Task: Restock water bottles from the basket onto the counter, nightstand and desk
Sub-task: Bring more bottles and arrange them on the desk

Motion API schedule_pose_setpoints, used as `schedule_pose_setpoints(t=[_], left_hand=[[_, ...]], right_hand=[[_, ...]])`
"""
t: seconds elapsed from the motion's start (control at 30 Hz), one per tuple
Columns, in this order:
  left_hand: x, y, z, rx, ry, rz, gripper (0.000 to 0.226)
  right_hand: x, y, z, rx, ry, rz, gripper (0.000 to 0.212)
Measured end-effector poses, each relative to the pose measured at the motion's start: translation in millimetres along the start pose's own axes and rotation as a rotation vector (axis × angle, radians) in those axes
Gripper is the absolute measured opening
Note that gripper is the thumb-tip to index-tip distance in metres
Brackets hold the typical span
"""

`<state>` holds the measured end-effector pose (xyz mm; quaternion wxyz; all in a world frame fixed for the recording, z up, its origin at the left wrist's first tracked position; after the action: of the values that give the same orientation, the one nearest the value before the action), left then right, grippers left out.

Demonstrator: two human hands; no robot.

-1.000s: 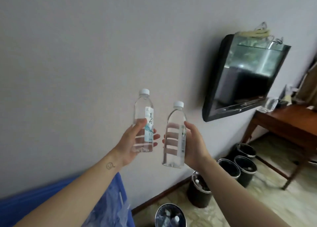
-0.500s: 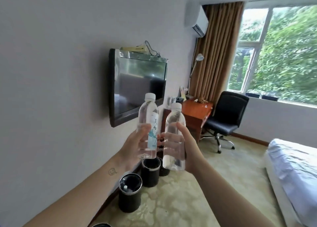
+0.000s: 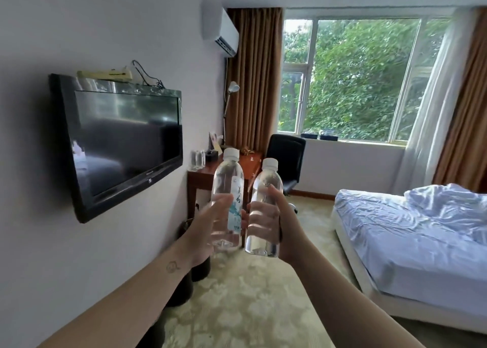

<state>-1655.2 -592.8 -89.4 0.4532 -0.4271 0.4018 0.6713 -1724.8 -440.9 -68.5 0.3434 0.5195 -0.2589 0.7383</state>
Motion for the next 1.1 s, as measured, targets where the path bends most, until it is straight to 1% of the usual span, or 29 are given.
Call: schedule_pose_setpoints(t=[0.07,0.13,0.2,0.3,0.33,0.47,0.53,0.73,0.8,0.9,1.0,1.1], left_hand=[[2,18,2,0.041,-0.017,-0.003,0.06],[4,39,2,0.073,-0.007,-0.013,0.071],[6,61,-1,0.091,0.008,-0.027,0.075],[5,103,-11,0.127,0.019,-0.02,0.068],[4,117,-14,0.139,0.021,-0.019,0.068],[-1,174,-33,0.14,0.028,-0.028,0.083],[-3,199,-41,0.136,0.028,-0.046,0.087],[2,256,-62,0.156,0.012,-0.069,0.09],[6,269,-68,0.155,0.014,-0.072,0.087],[12,289,-72,0.158,0.019,-0.085,0.083],[20,312,-73,0.166,0.02,-0.08,0.082],[28,335,-70,0.183,-0.01,-0.095,0.076]], right_hand=[[4,12,-7,0.043,0.047,0.014,0.069],[8,28,-13,0.063,0.071,0.015,0.064],[12,44,-17,0.069,0.068,0.001,0.062],[16,82,-25,-0.011,0.014,-0.052,0.071],[18,95,-27,-0.038,0.008,-0.065,0.069],[27,146,-25,-0.072,0.032,-0.111,0.041],[32,167,-22,-0.073,0.027,-0.118,0.036],[35,219,-21,-0.089,0.029,-0.099,0.042],[33,235,-24,-0.082,0.051,-0.093,0.037],[33,253,-29,-0.07,0.018,-0.069,0.029],[31,270,-38,-0.061,0.073,-0.066,0.036],[32,290,-54,-0.111,0.013,-0.084,0.047]])
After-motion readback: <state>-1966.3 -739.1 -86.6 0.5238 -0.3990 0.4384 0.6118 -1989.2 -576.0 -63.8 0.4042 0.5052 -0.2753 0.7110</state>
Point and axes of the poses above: each hand's wrist, its own y-axis towards the middle knuckle, its own z-axis out of the palm, x = y × z, the point moved 1 cm from there along y, towards the middle knuckle, and after that the axes turned 8 degrees about -y, right-handed, at the moved point
